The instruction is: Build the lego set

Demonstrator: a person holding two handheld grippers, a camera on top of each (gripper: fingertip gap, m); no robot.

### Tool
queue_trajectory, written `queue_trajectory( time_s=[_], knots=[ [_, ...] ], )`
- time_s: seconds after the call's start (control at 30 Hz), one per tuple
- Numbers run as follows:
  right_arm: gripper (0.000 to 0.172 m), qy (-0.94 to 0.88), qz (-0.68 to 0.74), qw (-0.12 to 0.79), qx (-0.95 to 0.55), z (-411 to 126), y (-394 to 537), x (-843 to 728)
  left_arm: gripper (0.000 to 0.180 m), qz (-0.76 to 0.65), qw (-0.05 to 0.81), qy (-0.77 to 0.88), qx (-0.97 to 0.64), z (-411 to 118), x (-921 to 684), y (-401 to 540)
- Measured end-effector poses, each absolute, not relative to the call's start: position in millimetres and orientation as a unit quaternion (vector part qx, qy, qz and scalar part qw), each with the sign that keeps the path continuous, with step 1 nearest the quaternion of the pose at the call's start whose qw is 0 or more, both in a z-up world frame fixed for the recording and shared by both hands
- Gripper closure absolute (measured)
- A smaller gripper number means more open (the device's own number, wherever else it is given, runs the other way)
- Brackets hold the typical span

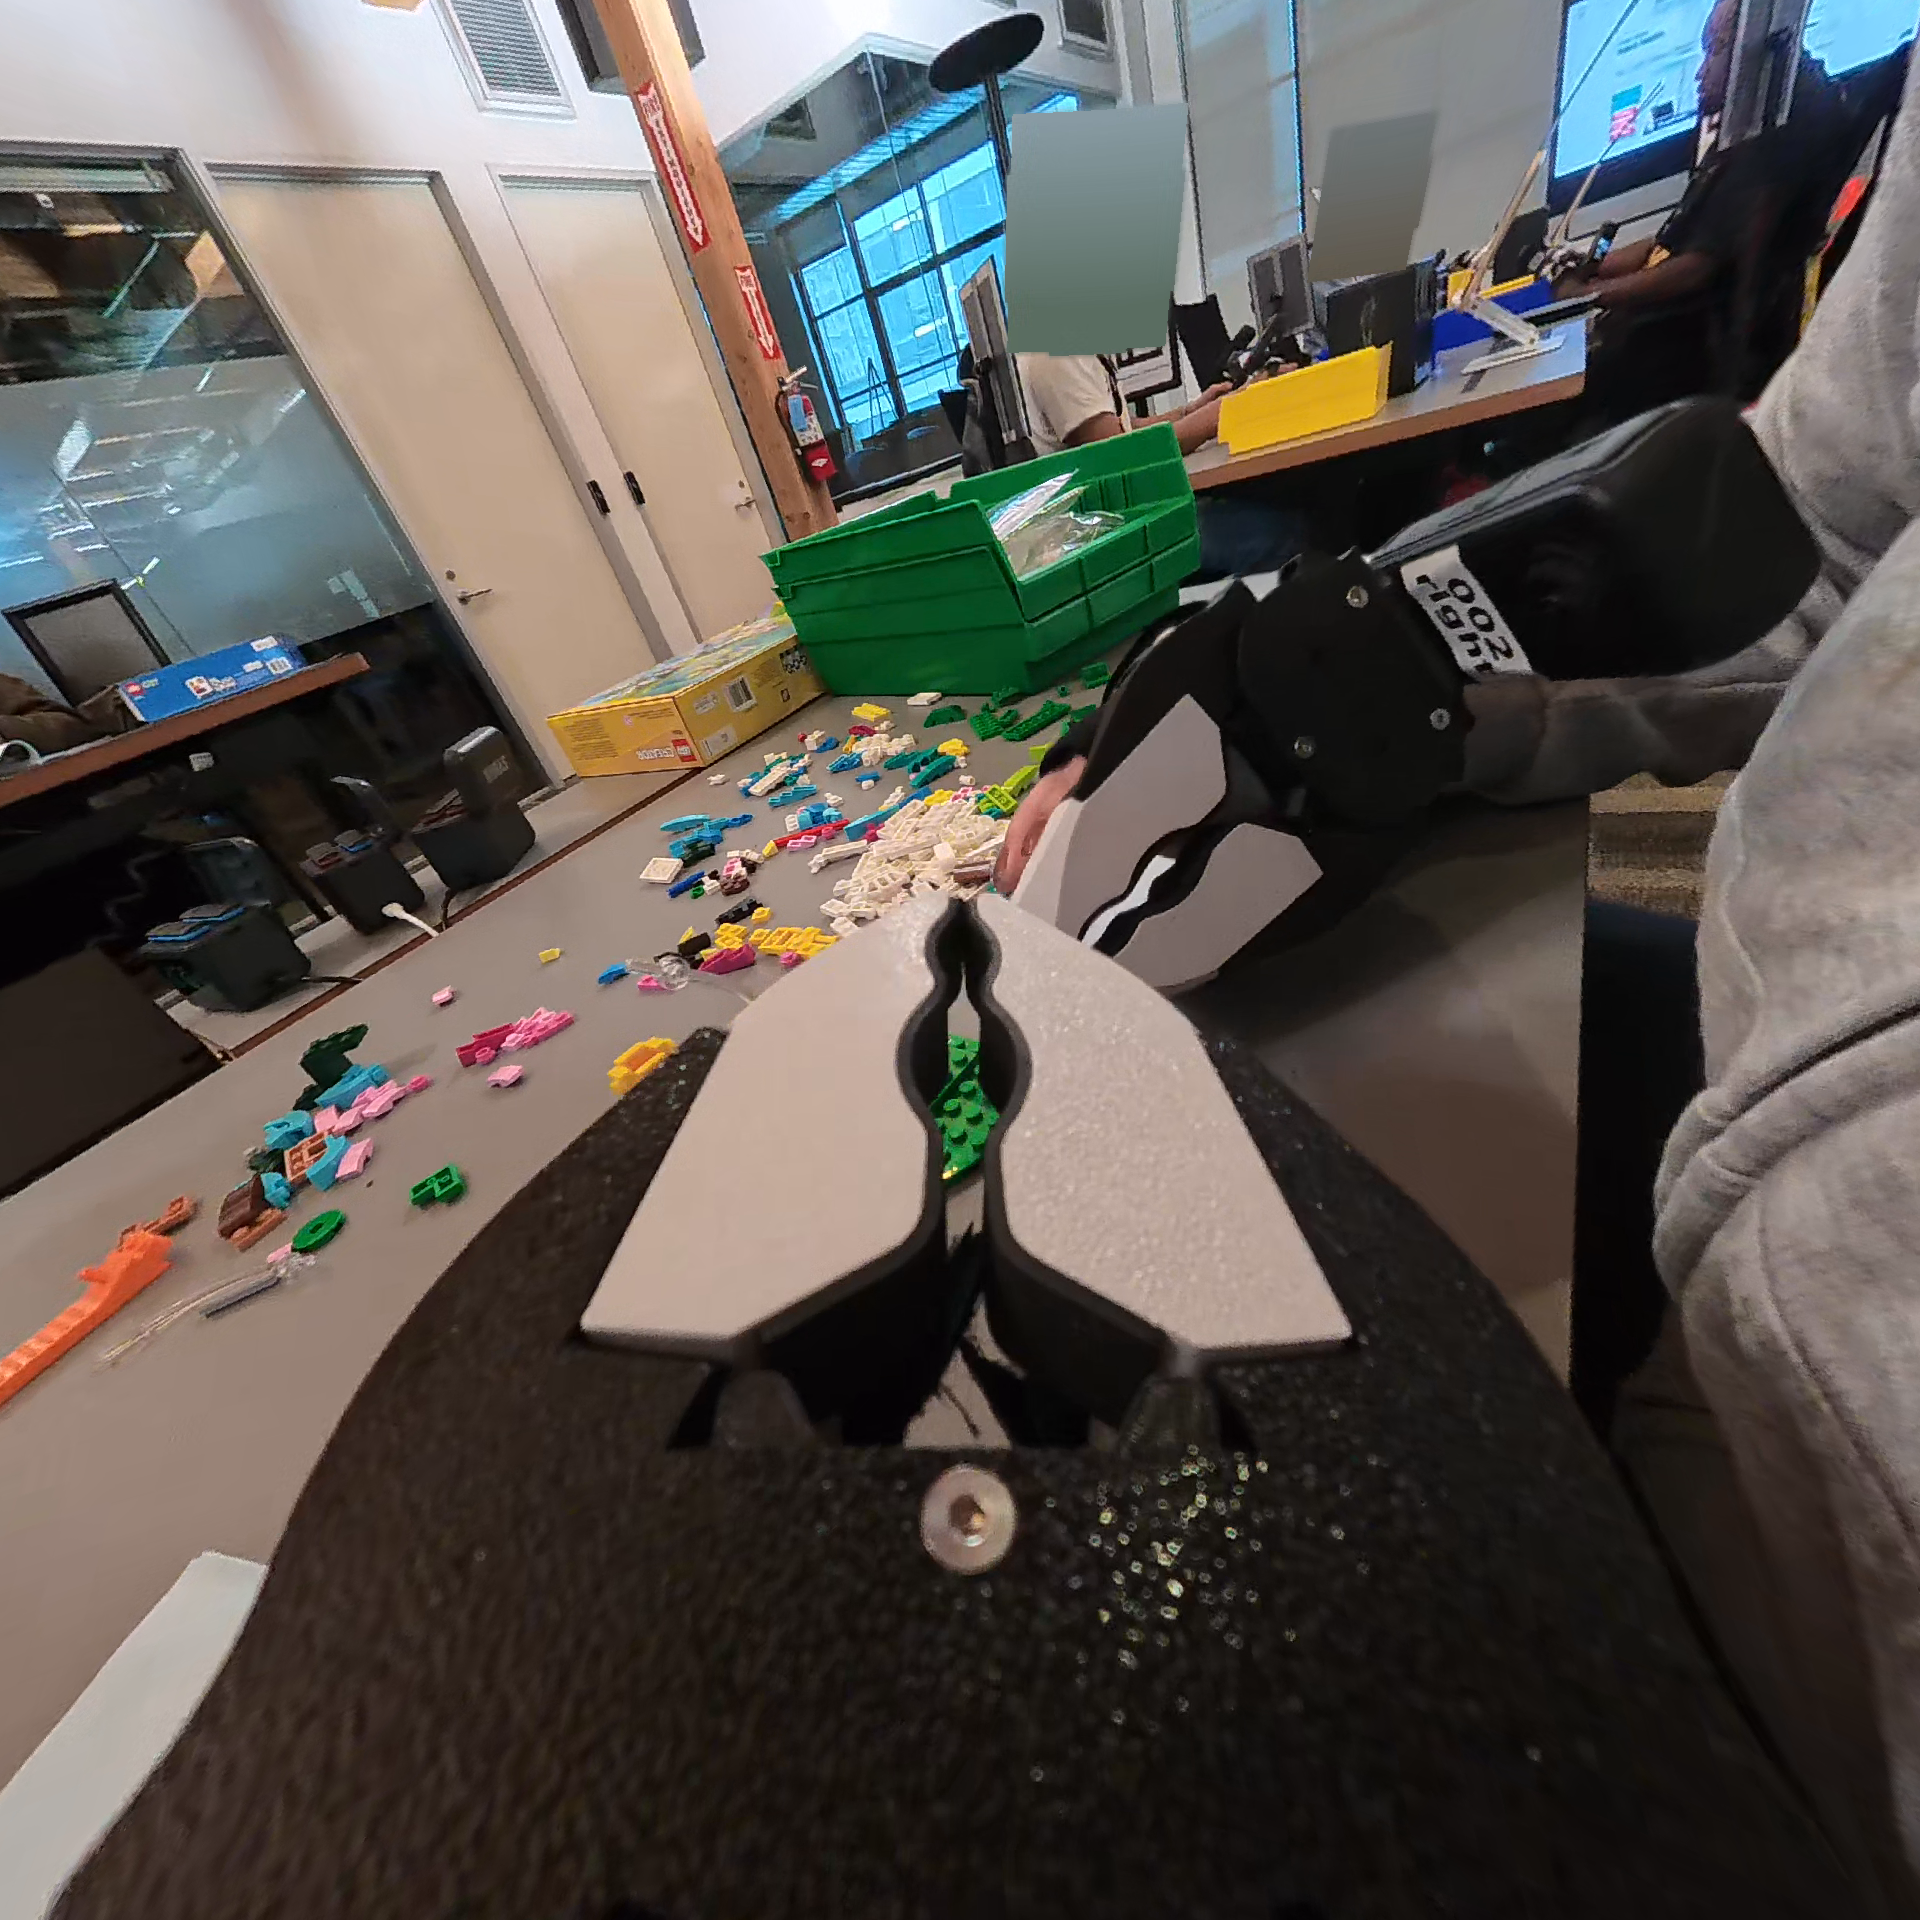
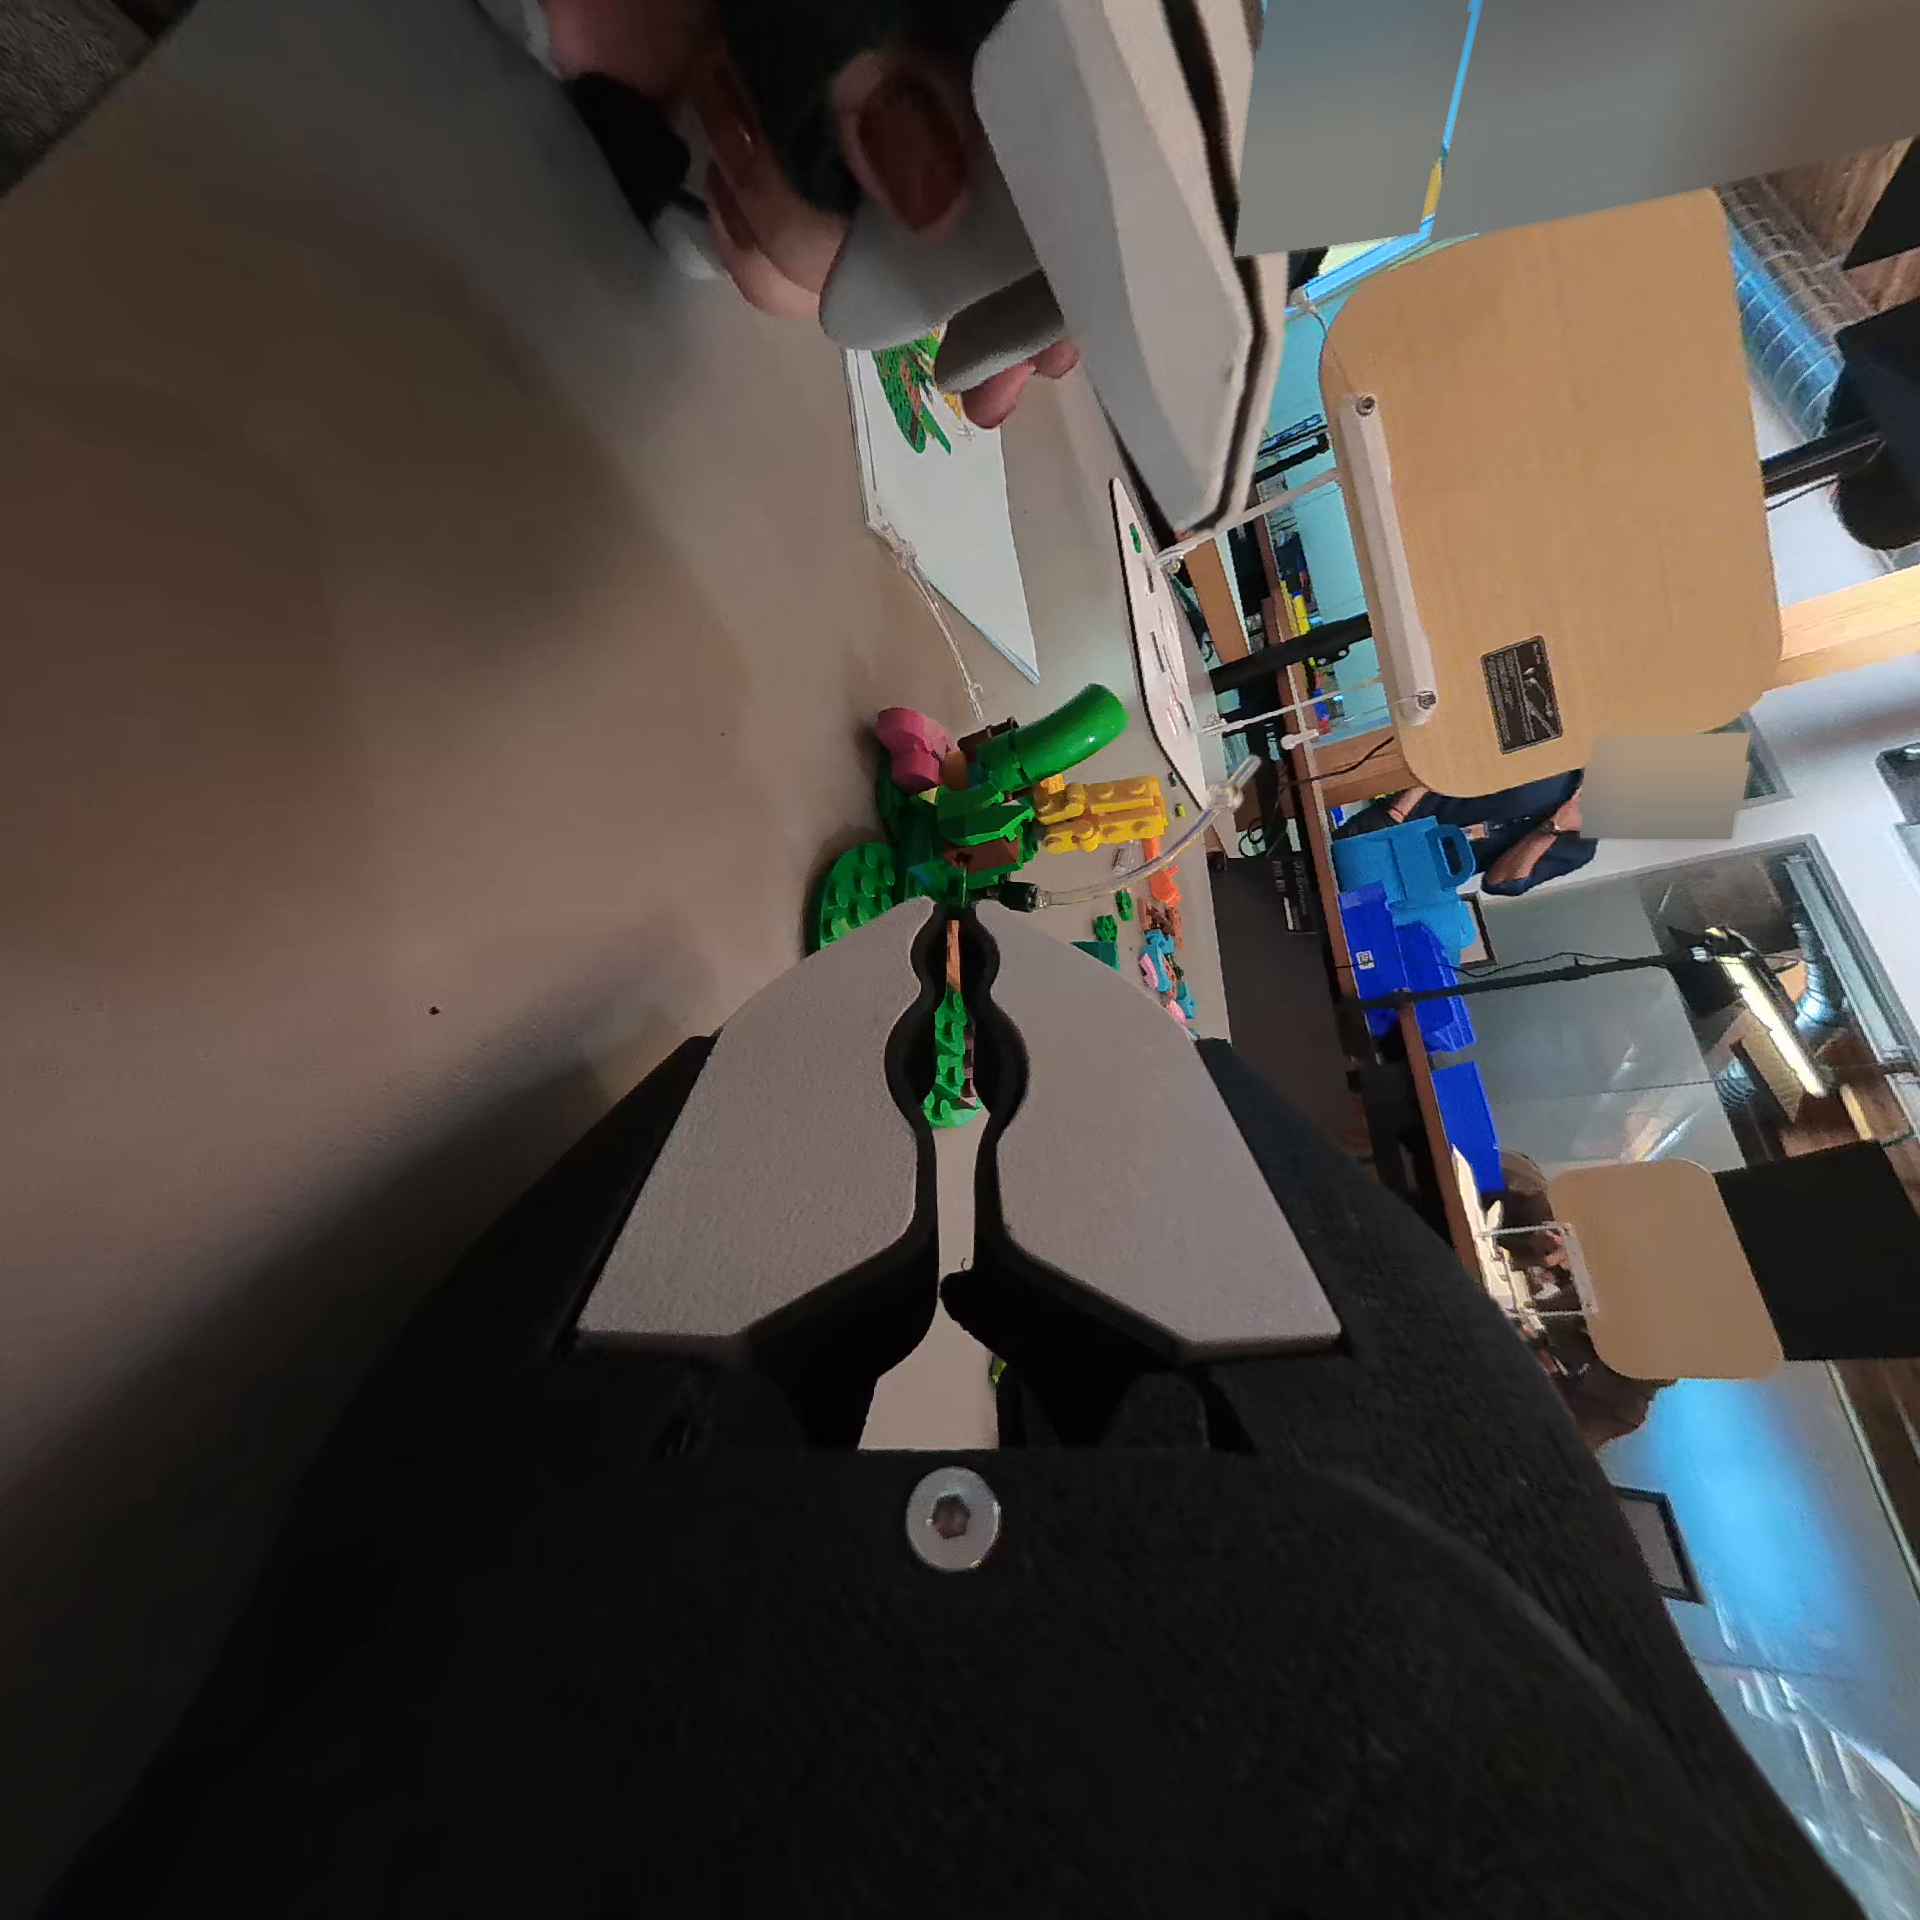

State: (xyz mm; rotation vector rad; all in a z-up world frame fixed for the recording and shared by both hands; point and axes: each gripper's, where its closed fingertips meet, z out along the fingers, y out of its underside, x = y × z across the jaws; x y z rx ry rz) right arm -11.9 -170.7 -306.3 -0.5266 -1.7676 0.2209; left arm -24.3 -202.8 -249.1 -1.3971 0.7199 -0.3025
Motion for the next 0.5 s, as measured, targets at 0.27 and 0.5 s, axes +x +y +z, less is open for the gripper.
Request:
queue_trajectory(
  time_s=[0.27, 0.5],
  knots=[
    [0.171, -0.762, 0.091, 0.599, -0.229, -309.1, -168.8, -12.6, 0.18, -0.158, 0.7, 0.301, -0.628, -245.6, -29.9, -201.1],
    [0.171, -0.763, 0.093, 0.597, -0.228, -310.5, -169.5, -12.2, 0.18, -0.167, 0.697, 0.297, -0.631, -245.4, -31.1, -200.2]
  ],
)
